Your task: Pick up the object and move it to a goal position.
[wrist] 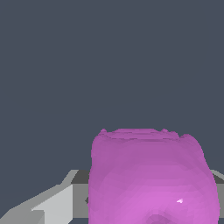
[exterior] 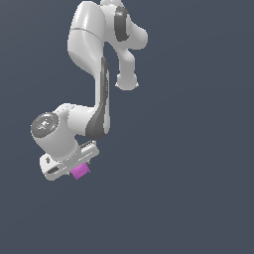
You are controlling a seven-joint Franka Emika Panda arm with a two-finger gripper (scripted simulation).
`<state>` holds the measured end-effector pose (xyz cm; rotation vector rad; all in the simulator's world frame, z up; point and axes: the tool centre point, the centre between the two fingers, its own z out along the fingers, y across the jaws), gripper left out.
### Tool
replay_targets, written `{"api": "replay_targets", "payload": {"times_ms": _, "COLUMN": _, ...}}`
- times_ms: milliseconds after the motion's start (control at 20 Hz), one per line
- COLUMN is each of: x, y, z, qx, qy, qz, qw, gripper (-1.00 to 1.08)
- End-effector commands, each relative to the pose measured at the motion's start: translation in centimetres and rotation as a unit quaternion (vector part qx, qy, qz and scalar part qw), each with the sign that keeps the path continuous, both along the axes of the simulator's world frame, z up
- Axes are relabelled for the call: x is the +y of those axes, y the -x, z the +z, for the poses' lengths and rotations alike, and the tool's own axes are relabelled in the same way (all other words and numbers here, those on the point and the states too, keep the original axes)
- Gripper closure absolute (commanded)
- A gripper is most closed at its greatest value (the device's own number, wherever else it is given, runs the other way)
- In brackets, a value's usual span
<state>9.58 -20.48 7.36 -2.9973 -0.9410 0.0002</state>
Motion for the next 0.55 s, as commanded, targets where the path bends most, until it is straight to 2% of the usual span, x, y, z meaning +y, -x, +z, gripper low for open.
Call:
{"api": "replay_targets", "payload": {"times_ms": 0, "x": -0.45, "y": -0.43, "z": 0.08, "qx": 0.000, "qy": 0.000, "qz": 0.000, "qw": 1.0000, "gripper": 1.08}}
{"api": "replay_targets", "payload": {"times_ms": 500, "x": -1.00, "y": -0.96, "z": 0.15, "qx": 0.000, "qy": 0.000, "qz": 0.000, "qw": 1.0000, "gripper": 1.08}}
